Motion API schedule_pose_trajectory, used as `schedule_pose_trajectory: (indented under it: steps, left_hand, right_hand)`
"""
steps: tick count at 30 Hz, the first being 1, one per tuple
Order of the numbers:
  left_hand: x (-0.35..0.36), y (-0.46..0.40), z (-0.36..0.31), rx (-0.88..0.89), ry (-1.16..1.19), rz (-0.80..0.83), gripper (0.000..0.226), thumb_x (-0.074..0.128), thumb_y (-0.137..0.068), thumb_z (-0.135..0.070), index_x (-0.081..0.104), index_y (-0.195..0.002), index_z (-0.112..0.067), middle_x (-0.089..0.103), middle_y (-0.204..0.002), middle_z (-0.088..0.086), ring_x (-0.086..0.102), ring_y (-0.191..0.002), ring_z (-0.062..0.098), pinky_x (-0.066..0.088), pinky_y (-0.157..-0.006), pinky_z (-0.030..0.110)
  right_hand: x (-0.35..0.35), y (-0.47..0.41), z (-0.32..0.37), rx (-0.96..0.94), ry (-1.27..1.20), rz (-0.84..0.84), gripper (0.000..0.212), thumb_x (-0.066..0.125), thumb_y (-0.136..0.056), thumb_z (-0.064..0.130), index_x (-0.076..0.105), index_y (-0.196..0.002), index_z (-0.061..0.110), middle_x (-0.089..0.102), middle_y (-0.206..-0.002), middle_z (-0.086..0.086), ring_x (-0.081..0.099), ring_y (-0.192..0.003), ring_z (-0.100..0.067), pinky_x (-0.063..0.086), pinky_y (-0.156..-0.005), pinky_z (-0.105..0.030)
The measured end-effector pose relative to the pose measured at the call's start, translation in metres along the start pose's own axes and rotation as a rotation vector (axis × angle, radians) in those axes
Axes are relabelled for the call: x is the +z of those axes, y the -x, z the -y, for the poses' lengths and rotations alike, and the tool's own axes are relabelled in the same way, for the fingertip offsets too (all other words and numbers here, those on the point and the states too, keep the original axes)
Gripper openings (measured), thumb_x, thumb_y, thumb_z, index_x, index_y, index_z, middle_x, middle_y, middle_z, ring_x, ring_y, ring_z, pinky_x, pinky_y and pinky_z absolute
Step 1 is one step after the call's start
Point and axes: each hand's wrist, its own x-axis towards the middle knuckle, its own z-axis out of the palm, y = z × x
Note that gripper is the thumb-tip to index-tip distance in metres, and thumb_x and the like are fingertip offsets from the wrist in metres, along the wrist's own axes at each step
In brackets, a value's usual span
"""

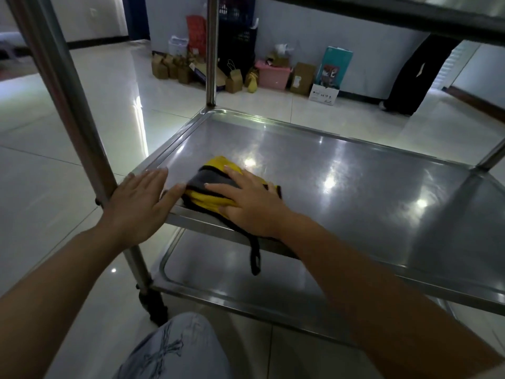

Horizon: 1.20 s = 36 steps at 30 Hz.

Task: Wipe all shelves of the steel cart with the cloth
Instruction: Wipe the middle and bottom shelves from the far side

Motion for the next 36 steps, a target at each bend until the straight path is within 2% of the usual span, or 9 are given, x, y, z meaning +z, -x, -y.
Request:
schedule_pose_trajectory:
  steps: [3,6,9,11,15,19,22,28,36]
  left_hand:
    - [-0.002,-0.004,-0.003,0.064,-0.158,0.017,0.106,-0.018,-0.072,-0.080,0.053,-0.124,-0.022,0.052,-0.132,0.005,0.037,-0.134,0.024,0.017,-0.116,0.049]
    - [-0.006,-0.016,-0.025,0.139,-0.195,0.160,0.111,-0.022,-0.065,-0.083,0.054,-0.121,-0.024,0.053,-0.120,0.005,0.043,-0.125,0.025,0.027,-0.111,0.046]
    - [0.001,-0.017,-0.077,0.216,0.094,0.194,0.089,0.002,-0.079,-0.081,0.059,-0.114,-0.022,0.058,-0.121,0.000,0.049,-0.117,0.020,0.030,-0.109,0.047]
    - [0.010,-0.020,-0.120,0.269,0.175,0.235,0.074,0.018,-0.087,-0.072,0.059,-0.117,-0.018,0.059,-0.123,0.004,0.051,-0.116,0.022,0.032,-0.107,0.046]
    - [0.037,-0.019,-0.205,0.383,0.085,0.263,0.051,0.025,-0.099,-0.048,0.052,-0.125,-0.013,0.052,-0.133,0.008,0.043,-0.127,0.027,0.028,-0.109,0.047]
    - [0.059,-0.012,-0.233,0.484,-0.084,0.153,0.051,0.018,-0.092,-0.060,0.050,-0.112,-0.026,0.049,-0.114,-0.003,0.043,-0.118,0.022,0.031,-0.106,0.051]
    - [0.063,-0.013,-0.226,0.513,-0.056,0.100,0.068,0.009,-0.086,-0.074,0.050,-0.116,-0.028,0.049,-0.112,-0.006,0.043,-0.114,0.020,0.035,-0.102,0.048]
    - [0.069,-0.016,-0.222,0.536,-0.153,0.221,0.113,0.007,-0.059,-0.100,0.019,-0.148,-0.033,0.016,-0.158,-0.006,0.009,-0.145,0.021,0.013,-0.117,0.050]
    - [0.075,-0.046,-0.231,0.645,-0.183,0.073,0.103,0.021,-0.067,-0.096,0.042,-0.141,-0.028,0.043,-0.147,-0.003,0.040,-0.134,0.022,0.034,-0.107,0.045]
  right_hand:
    - [-0.010,0.064,-0.051,0.028,0.033,-0.104,0.052,0.034,-0.087,0.056,0.028,-0.139,0.059,0.010,-0.160,0.013,0.014,-0.146,-0.018,0.018,-0.113,-0.057]
    - [-0.023,0.117,-0.124,0.258,0.007,-0.172,0.052,0.046,-0.092,0.049,0.031,-0.141,0.052,0.012,-0.160,0.009,0.023,-0.143,-0.022,0.022,-0.114,-0.050]
    - [-0.031,0.131,-0.173,0.643,0.007,-0.222,0.056,0.048,-0.091,0.052,0.030,-0.144,0.047,0.006,-0.161,0.004,0.020,-0.144,-0.030,0.017,-0.117,-0.048]
    - [-0.031,0.125,-0.180,0.718,0.002,-0.208,0.059,0.042,-0.089,0.062,0.025,-0.144,0.051,0.002,-0.161,0.006,0.013,-0.146,-0.031,0.013,-0.117,-0.054]
    - [-0.032,0.137,-0.166,0.635,0.022,-0.192,0.055,0.037,-0.093,0.060,0.023,-0.145,0.051,0.001,-0.161,0.005,0.014,-0.145,-0.033,0.017,-0.114,-0.058]
    - [-0.027,0.203,-0.142,0.489,0.119,-0.333,0.048,0.043,-0.093,0.049,0.041,-0.141,0.043,0.026,-0.157,-0.002,0.038,-0.133,-0.032,0.034,-0.105,-0.051]
    - [-0.023,0.259,-0.136,0.418,0.100,-0.466,0.051,0.043,-0.086,0.048,0.054,-0.134,0.033,0.043,-0.147,-0.005,0.053,-0.120,-0.033,0.043,-0.092,-0.054]
    - [-0.029,0.266,-0.160,0.346,0.143,-0.461,0.063,0.056,-0.081,0.062,0.057,-0.132,0.024,0.048,-0.143,-0.007,0.057,-0.116,-0.032,0.044,-0.091,-0.052]
    - [-0.036,0.238,-0.194,0.294,0.138,-0.525,0.063,0.071,-0.075,0.055,0.064,-0.126,0.018,0.055,-0.135,-0.014,0.058,-0.115,-0.036,0.046,-0.093,-0.051]
